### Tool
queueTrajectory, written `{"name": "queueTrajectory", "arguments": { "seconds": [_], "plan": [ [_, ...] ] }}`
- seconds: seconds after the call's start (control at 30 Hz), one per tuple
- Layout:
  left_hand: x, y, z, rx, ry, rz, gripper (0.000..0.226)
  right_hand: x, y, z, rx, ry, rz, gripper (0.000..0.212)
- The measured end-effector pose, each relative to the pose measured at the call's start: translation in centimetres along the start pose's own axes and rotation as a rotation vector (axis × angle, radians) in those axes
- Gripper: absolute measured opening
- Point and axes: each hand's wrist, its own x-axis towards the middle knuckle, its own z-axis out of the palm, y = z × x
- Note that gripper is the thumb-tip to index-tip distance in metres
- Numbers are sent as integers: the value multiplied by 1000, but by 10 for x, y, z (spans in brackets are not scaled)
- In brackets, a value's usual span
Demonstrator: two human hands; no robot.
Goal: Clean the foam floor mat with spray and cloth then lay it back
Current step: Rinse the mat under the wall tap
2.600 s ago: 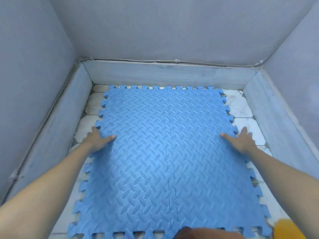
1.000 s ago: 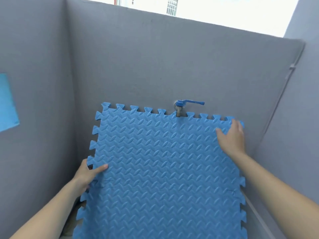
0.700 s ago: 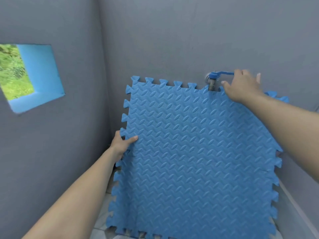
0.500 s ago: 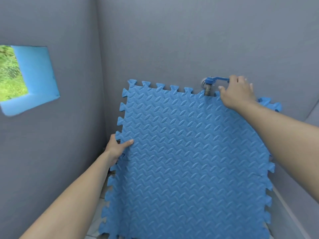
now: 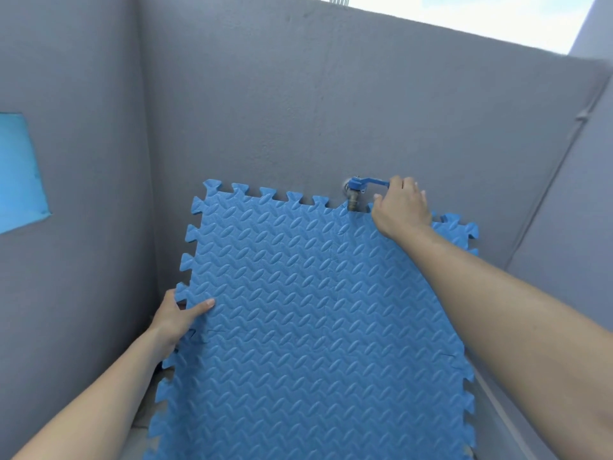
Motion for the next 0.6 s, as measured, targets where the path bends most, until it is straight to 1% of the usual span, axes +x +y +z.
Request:
{"name": "queueTrajectory", "arguments": {
  "seconds": [0.3,0.47,0.53,0.6],
  "plan": [
    [-2,-3,3,-12,-18,-11,66,-5,-4,-4,-34,26,-20,41],
    [-2,-2,5,-20,-12,-2,67,-7,-3,-6,-15,18,3,43],
    [-3,-3,6,-24,-18,0,66,-10,-2,-6,24,16,5,46],
    [-5,-3,7,-25,-18,-5,65,-17,0,-4,137,11,5,57]
  ]
}}
